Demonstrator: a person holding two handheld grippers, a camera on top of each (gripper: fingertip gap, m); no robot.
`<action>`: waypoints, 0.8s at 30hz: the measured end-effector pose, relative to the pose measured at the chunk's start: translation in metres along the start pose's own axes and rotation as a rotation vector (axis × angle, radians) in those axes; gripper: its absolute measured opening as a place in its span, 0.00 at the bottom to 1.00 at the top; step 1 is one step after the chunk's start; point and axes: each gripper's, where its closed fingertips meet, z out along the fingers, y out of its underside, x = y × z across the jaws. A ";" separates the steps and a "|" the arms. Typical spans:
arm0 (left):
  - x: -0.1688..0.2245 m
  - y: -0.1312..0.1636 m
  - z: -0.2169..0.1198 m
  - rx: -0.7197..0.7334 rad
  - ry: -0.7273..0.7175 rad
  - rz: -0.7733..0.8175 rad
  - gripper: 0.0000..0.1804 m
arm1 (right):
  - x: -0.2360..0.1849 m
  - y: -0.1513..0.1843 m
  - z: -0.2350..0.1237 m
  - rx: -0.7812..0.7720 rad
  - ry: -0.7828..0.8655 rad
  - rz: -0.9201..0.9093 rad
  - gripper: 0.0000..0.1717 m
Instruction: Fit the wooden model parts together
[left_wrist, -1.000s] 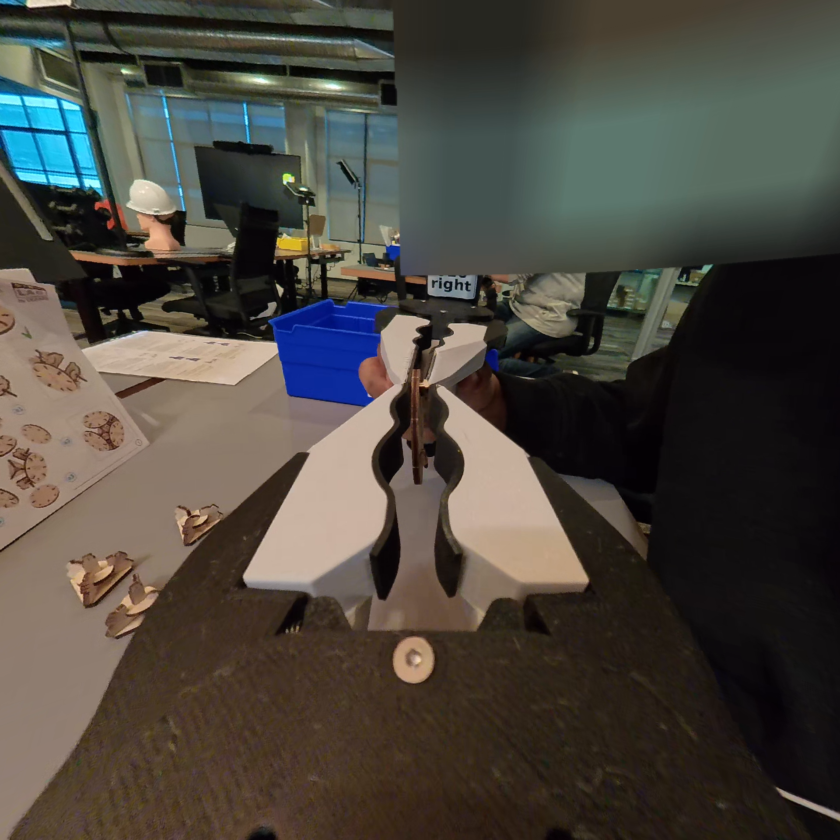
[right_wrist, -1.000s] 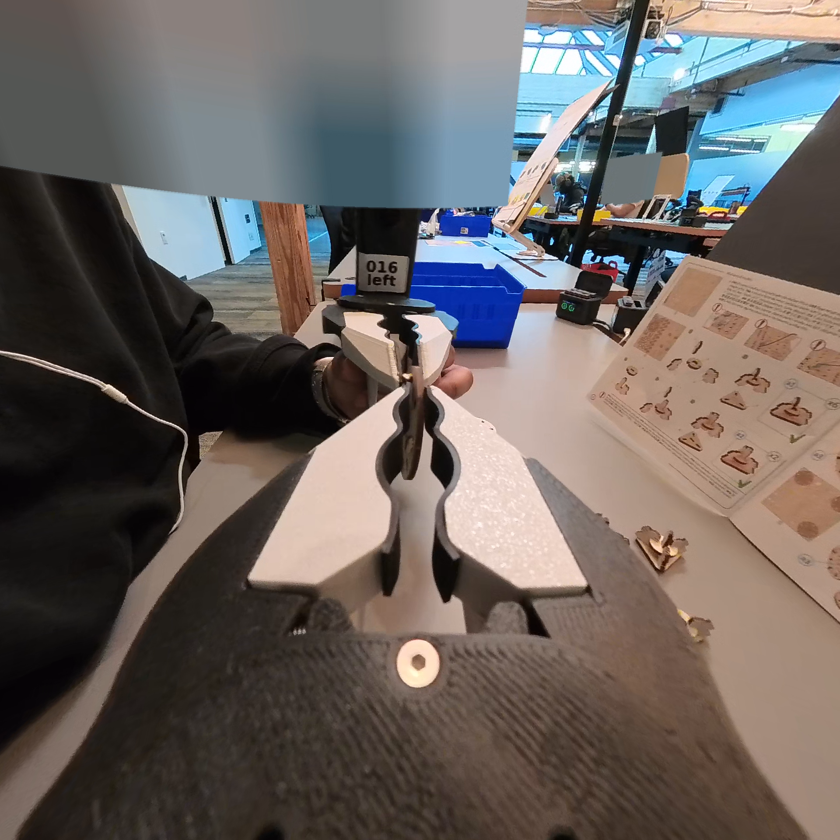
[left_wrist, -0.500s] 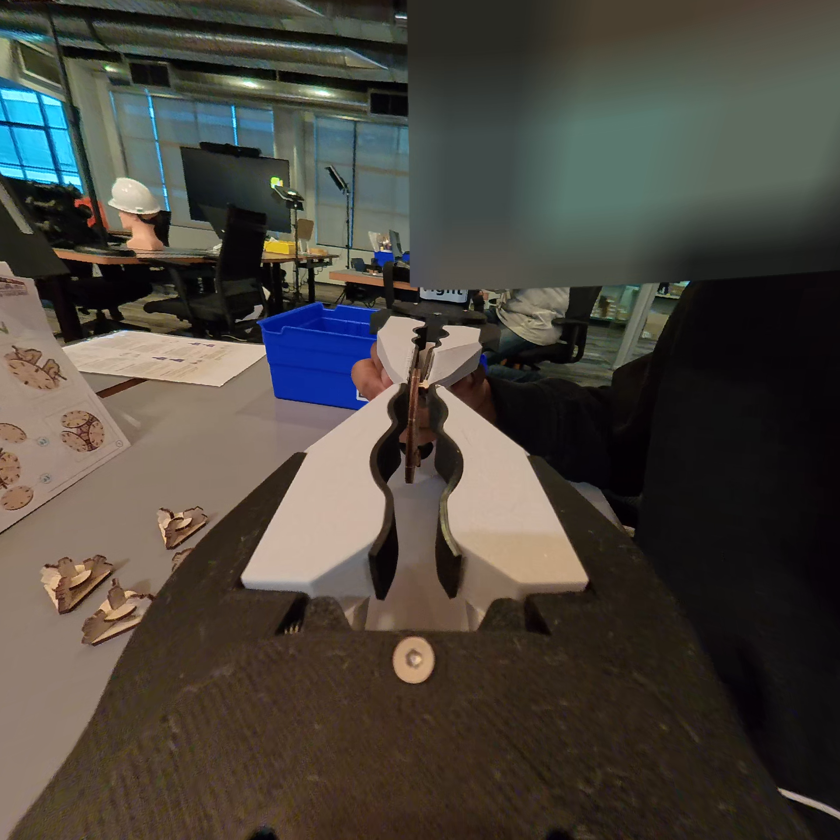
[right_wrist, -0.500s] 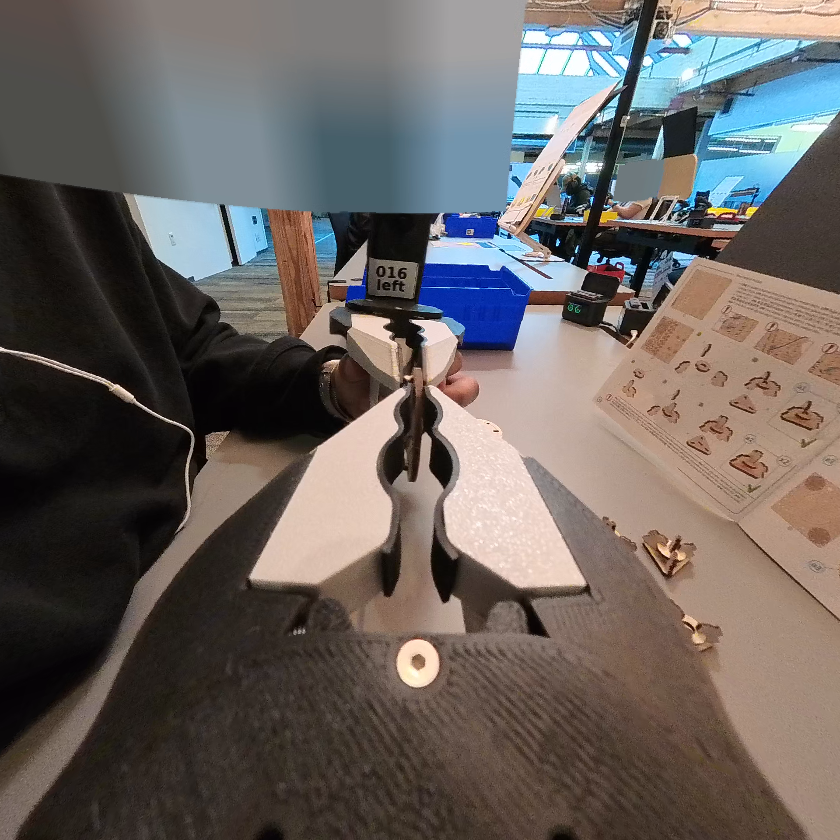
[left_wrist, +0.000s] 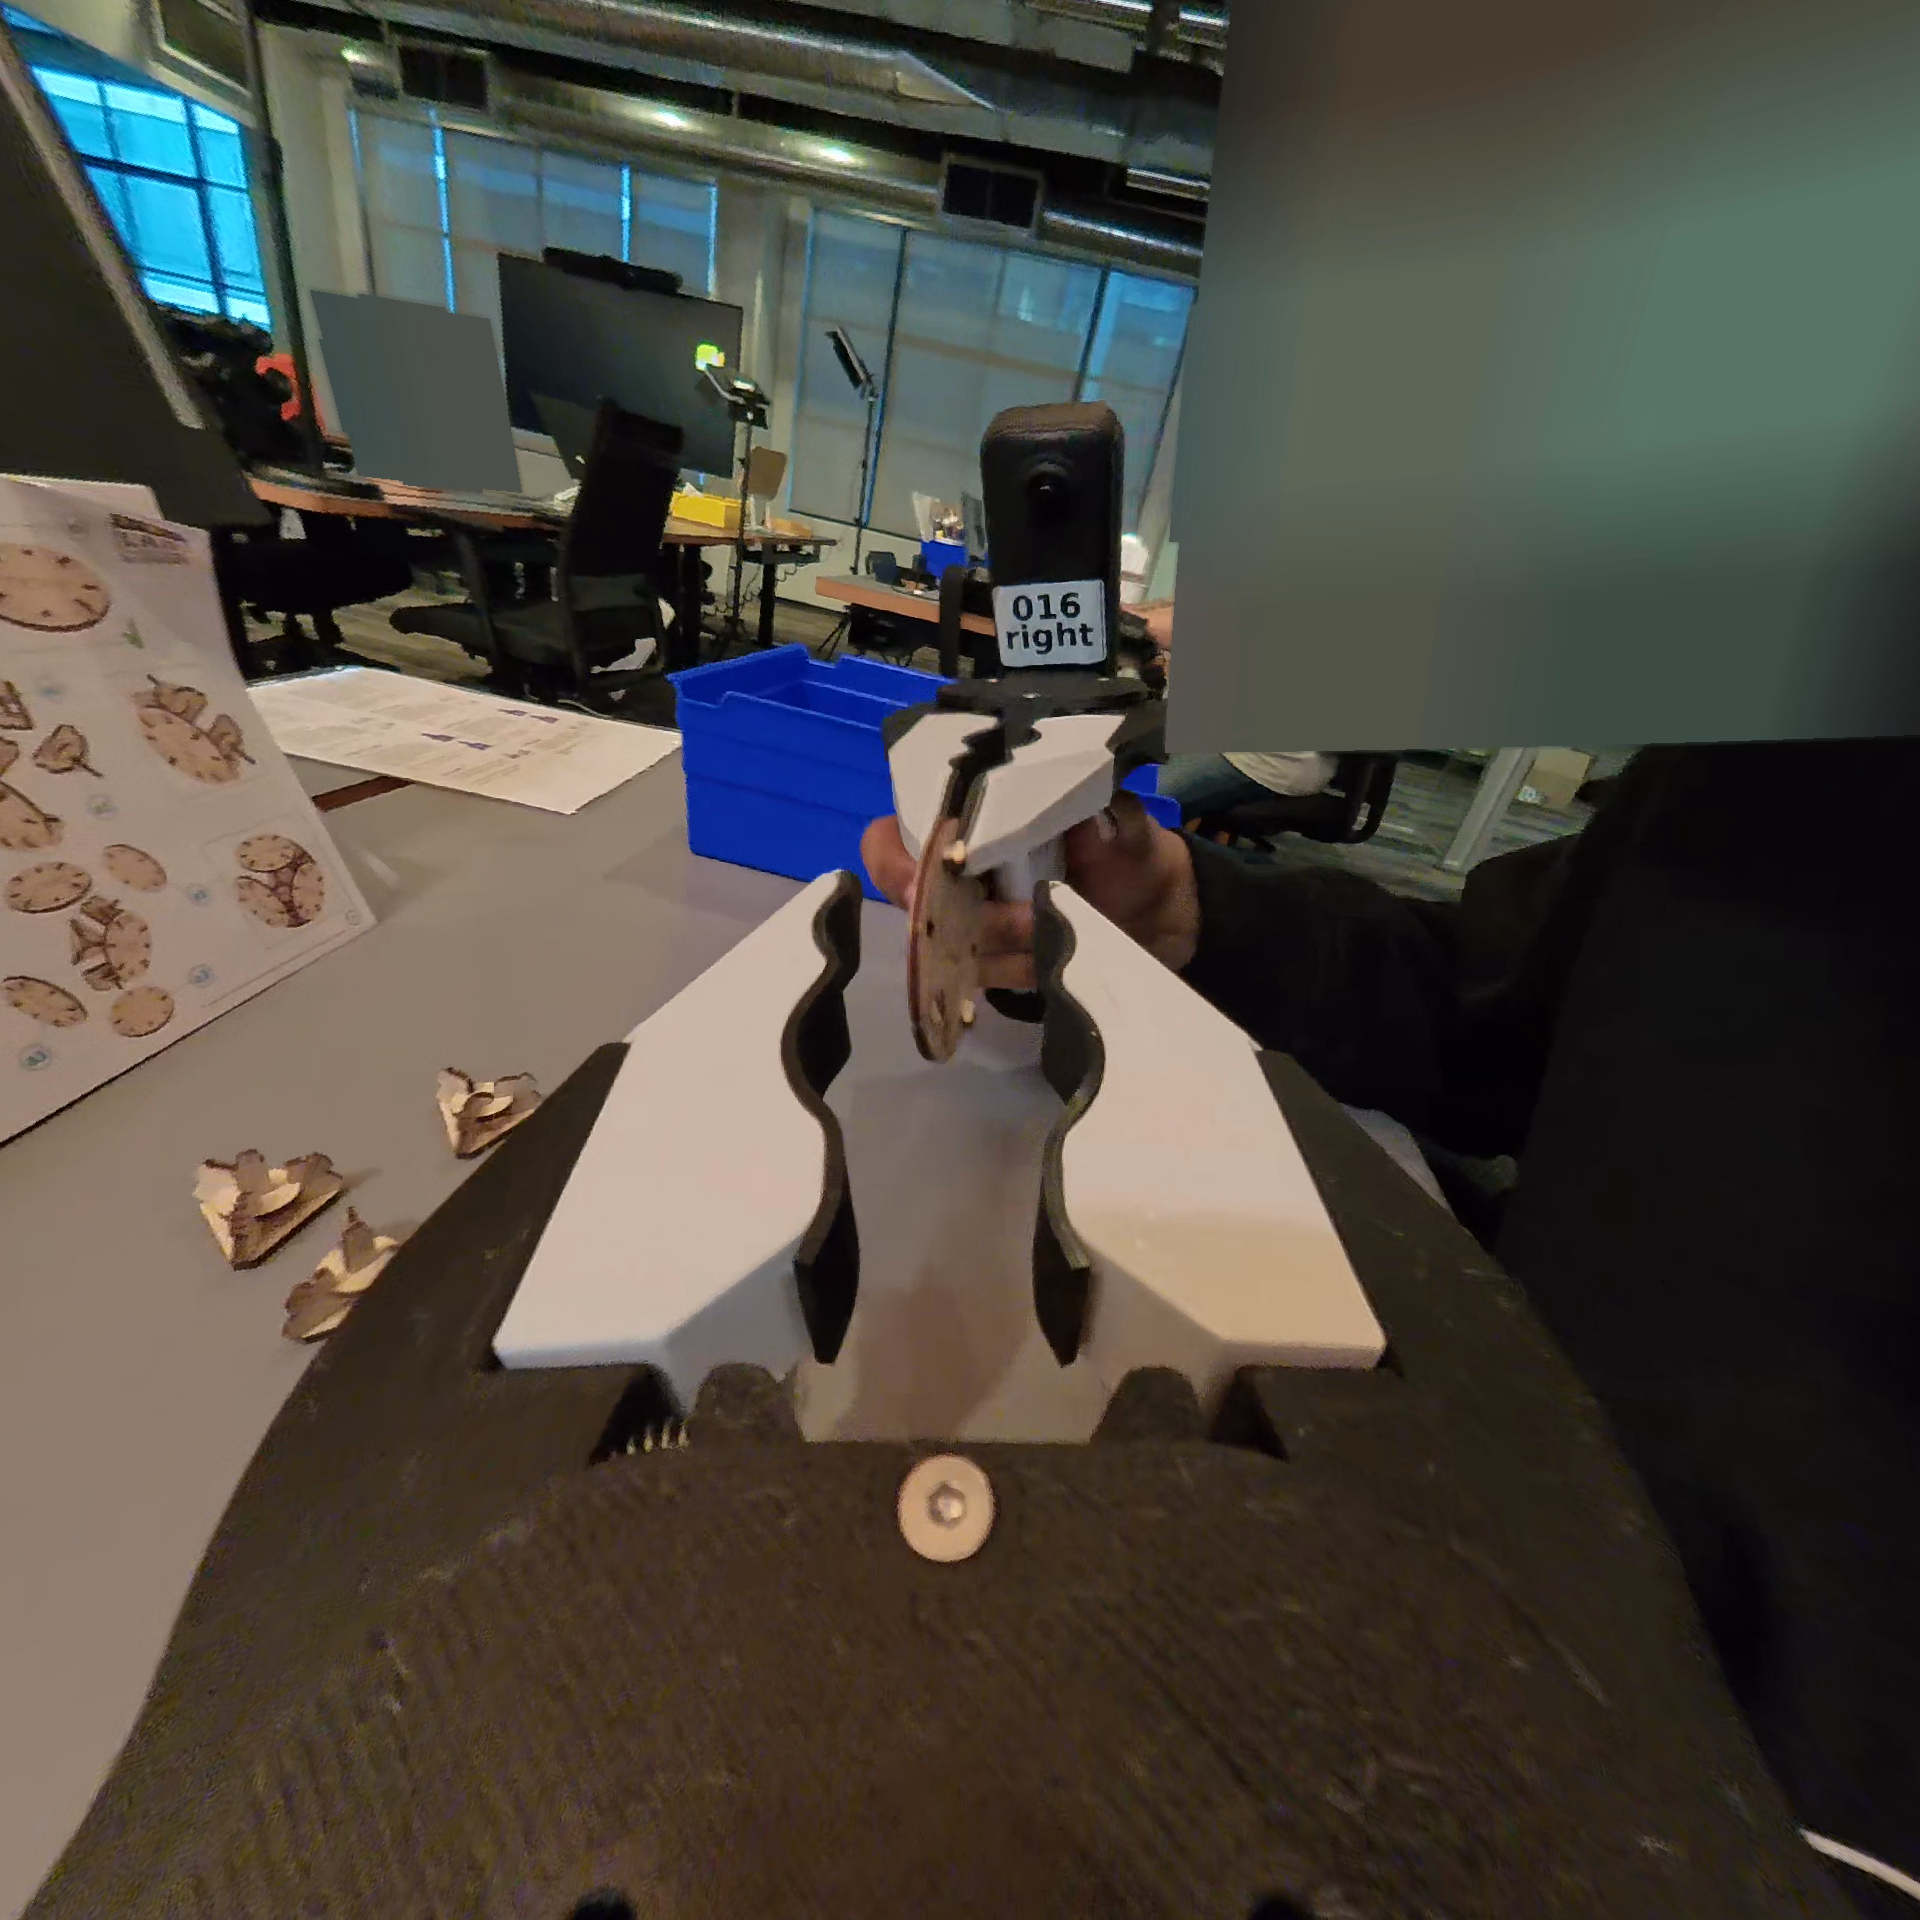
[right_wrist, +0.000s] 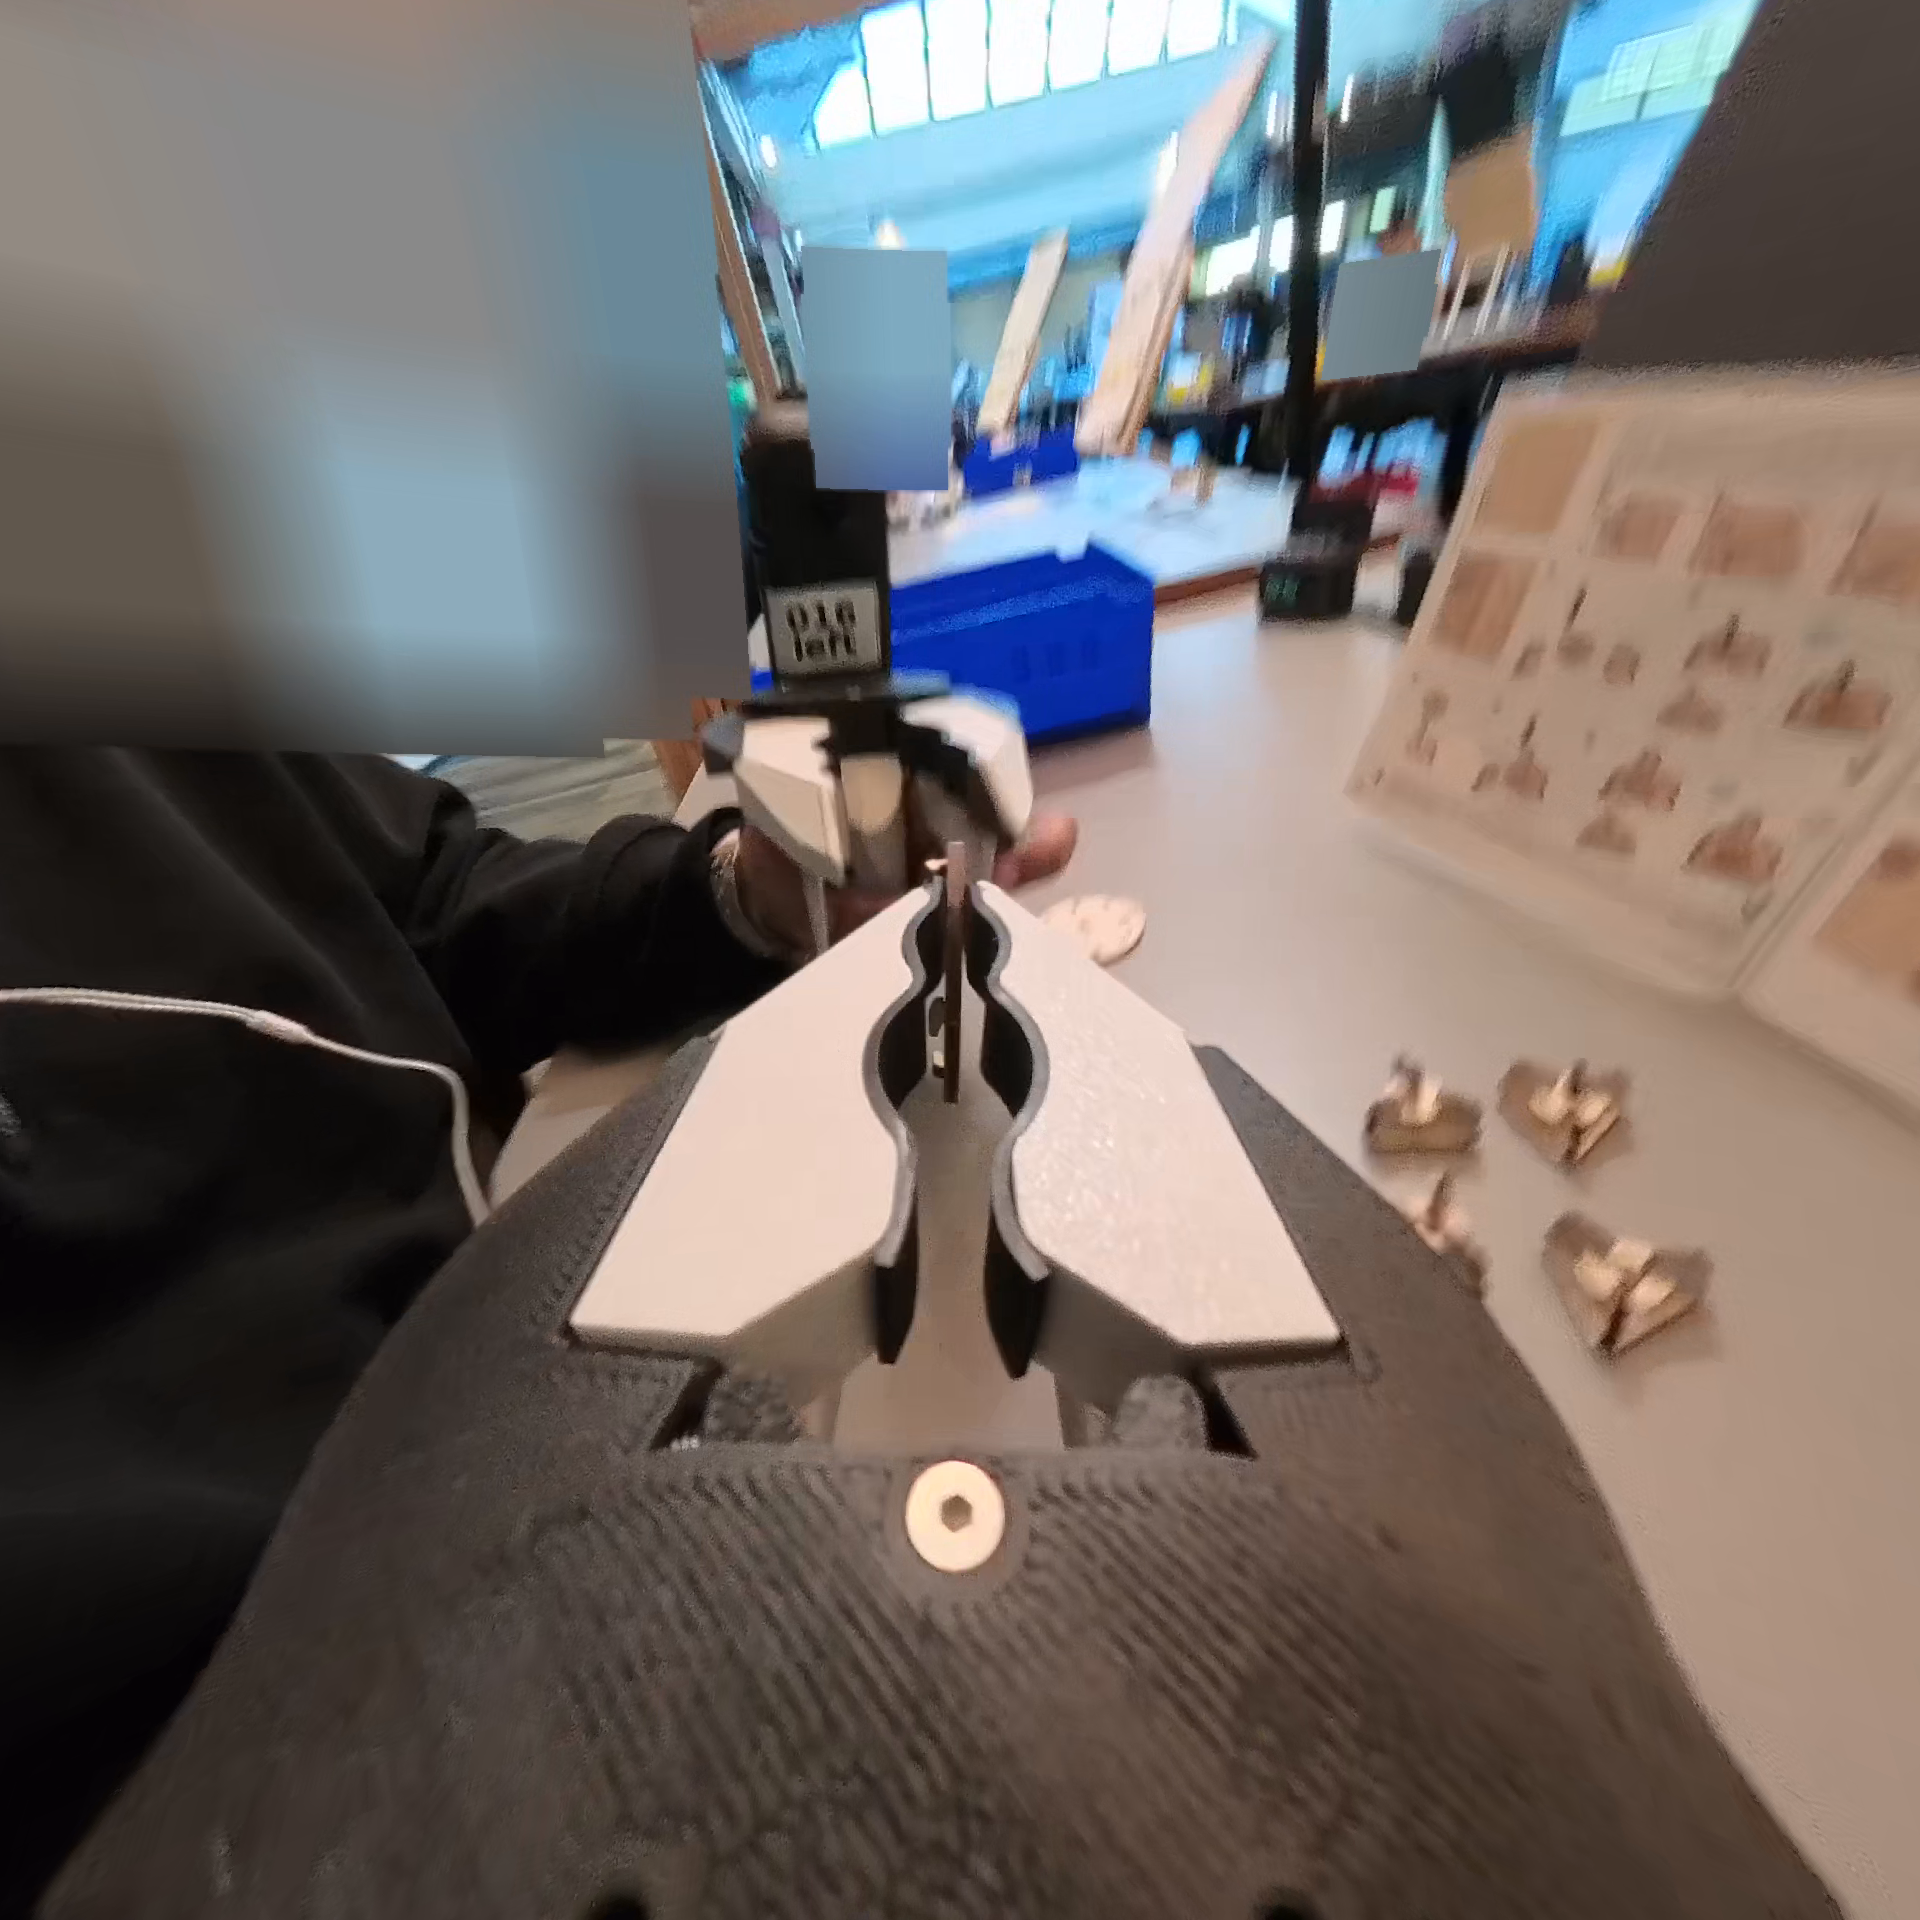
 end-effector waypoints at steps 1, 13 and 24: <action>-0.003 -0.001 -0.001 0.001 -0.017 0.006 0.18 | 0.001 0.007 0.001 -0.037 -0.011 0.046 0.00; -0.037 -0.013 -0.018 0.047 -0.197 0.006 0.16 | -0.013 0.126 0.013 -0.378 0.096 0.693 0.01; -0.029 0.000 -0.007 -0.029 -0.208 0.070 0.15 | -0.010 0.117 -0.022 -0.305 0.314 0.463 0.23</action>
